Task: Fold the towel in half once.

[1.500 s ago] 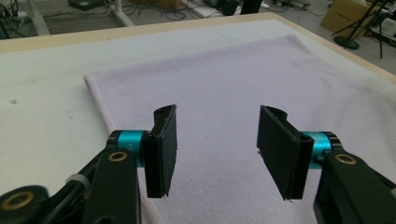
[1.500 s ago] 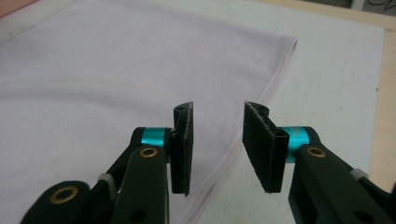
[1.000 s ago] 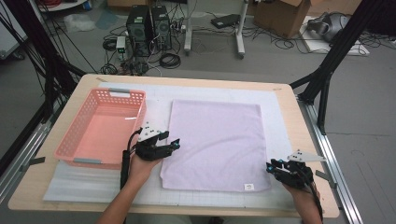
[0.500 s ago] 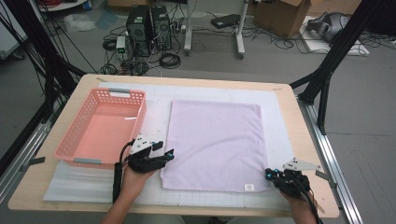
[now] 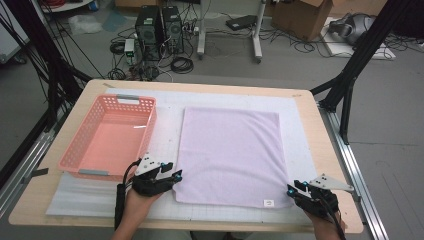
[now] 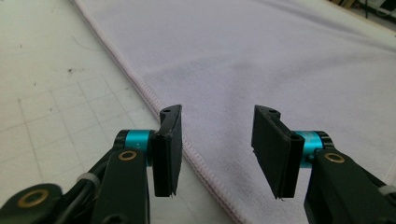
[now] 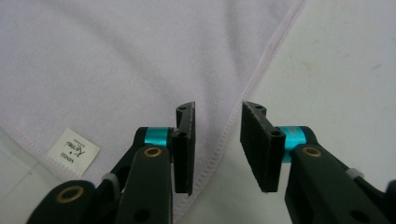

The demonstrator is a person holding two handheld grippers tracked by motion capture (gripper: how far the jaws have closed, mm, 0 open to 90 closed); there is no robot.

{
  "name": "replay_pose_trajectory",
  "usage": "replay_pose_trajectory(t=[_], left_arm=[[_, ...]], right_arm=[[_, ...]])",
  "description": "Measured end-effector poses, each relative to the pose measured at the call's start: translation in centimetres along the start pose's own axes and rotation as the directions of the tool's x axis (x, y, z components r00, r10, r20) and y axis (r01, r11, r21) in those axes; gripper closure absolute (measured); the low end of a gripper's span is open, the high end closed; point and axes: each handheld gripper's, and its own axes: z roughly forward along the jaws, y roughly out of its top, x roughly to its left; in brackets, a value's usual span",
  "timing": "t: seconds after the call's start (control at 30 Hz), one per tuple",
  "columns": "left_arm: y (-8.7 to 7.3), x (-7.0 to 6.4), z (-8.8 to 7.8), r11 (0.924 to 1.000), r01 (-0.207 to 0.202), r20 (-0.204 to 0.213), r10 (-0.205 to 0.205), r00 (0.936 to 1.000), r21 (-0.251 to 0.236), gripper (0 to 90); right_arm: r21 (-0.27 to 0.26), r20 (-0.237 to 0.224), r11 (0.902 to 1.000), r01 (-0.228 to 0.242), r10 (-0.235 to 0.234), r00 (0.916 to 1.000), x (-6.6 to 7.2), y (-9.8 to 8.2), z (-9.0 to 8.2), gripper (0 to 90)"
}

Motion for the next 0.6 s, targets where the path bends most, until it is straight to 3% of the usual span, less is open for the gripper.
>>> replay_pose_trajectory(t=[0.13,0.23,0.3,0.37,0.47,0.6], left_arm=[[-0.3,-0.3,0.7,0.9979,-0.022,-0.029,0.024,0.9993,0.061,53.9],[-0.4,-0.6,1.3,0.9915,-0.047,-0.052,0.053,0.9972,0.121,60.1],[-0.5,-0.9,1.3,0.9895,-0.076,-0.040,0.082,0.9959,0.122,72.5],[-0.5,-1.3,1.3,0.9893,-0.083,-0.052,0.089,0.9946,0.120,83.2],[-0.6,-1.6,1.0,0.9902,-0.071,-0.081,0.081,0.9934,0.120,85.2],[-0.8,-1.3,0.4,0.9938,-0.036,-0.070,0.044,0.9966,0.105,84.3]], right_arm=[[0.008,-0.016,1.0000,0.003,-0.003,0.9999,0.0,-0.1,0.6,61.7],[0.037,-0.025,0.9992,0.014,-0.013,0.9996,0.2,-0.2,1.5,61.8],[0.048,-0.031,0.9988,0.010,-0.008,0.9995,0.2,-0.3,1.9,67.9],[0.058,-0.048,0.9982,0.011,-0.008,0.9988,0.1,-0.2,1.8,83.7],[0.078,-0.032,0.9966,0.028,-0.026,0.9992,0.2,0.0,1.5,86.1],[0.079,-0.026,0.9968,0.008,-0.006,0.9997,0.1,-0.2,1.0,83.7]])
